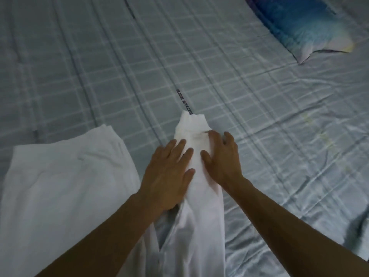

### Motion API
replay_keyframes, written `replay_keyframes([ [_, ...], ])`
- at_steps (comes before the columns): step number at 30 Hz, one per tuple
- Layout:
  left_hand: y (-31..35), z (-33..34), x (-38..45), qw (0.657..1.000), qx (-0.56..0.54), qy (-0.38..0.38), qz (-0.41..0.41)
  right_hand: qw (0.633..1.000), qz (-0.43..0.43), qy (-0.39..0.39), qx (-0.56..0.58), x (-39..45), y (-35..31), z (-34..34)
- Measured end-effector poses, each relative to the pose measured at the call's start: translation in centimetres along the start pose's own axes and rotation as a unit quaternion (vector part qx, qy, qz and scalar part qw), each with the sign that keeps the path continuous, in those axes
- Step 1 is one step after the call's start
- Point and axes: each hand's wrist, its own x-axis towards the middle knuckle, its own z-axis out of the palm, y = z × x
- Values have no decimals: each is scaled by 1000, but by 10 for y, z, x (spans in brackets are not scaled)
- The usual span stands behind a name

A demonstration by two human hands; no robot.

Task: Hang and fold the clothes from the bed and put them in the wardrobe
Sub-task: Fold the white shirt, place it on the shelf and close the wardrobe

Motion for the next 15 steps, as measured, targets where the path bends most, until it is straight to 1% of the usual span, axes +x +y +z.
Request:
replay_keyframes([
  [2, 10, 3, 20, 998, 38, -48, -9, 998, -20, 9, 55, 5, 3, 2],
  [5, 19, 7, 34, 994, 77, -74, -29, 984, -29, 19, 176, 13, 2, -1],
  [7, 24, 12, 35, 992, 87, -85, -40, 978, -23, 32, 204, 15, 4, -3],
  [11, 37, 14, 38, 995, 78, -62, -32, 954, -34, 111, 275, 9, 10, -17],
  [13, 51, 11, 46, 998, 49, -43, -12, 940, -7, 157, 302, 9, 20, -31],
  [15, 68, 13, 58, 999, 24, -31, 8, 929, 41, 191, 314, 11, 38, -42],
])
